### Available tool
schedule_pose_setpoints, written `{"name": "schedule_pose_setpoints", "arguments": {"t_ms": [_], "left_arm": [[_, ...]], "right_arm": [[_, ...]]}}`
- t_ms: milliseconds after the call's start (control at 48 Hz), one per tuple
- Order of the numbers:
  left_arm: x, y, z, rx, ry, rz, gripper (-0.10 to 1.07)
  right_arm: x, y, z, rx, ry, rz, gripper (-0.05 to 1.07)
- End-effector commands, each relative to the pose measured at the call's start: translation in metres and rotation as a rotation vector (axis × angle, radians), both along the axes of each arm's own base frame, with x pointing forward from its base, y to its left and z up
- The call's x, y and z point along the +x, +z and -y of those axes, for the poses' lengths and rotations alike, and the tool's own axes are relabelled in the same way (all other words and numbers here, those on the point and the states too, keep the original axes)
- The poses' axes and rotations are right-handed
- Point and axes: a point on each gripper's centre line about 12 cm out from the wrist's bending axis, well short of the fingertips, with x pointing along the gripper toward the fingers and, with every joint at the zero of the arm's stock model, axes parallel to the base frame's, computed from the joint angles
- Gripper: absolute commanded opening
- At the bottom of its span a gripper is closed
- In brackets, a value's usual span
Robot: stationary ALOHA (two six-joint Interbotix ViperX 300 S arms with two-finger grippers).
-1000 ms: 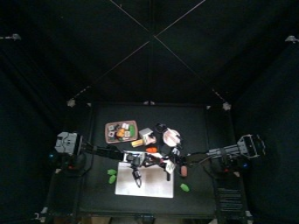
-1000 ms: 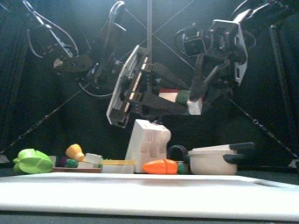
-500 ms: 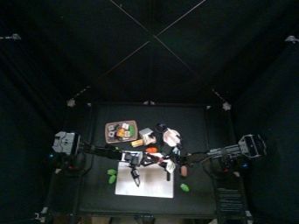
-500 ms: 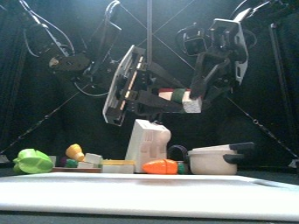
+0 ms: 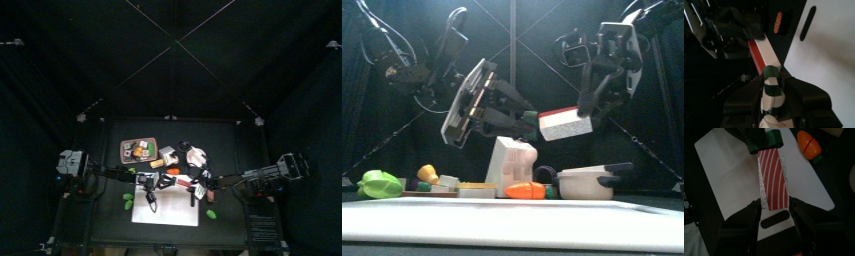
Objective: Unwrap sushi
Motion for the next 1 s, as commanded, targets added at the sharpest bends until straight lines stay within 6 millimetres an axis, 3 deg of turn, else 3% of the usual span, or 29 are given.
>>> {"name": "schedule_pose_setpoints", "arguments": {"t_ms": [0,333,979], "left_arm": [[-0.001,0.017,0.001,-0.019,0.013,0.06,0.7],[-0.021,0.014,-0.009,-0.108,0.127,0.054,0.7],[-0.023,0.011,-0.002,-0.138,0.138,0.049,0.7]], "right_arm": [[-0.002,0.012,-0.001,0.007,0.001,0.033,0.39],[-0.003,0.01,0.002,0.0,-0.008,0.02,0.39],[-0.002,0.012,0.003,-0.006,-0.007,0.027,0.39]]}}
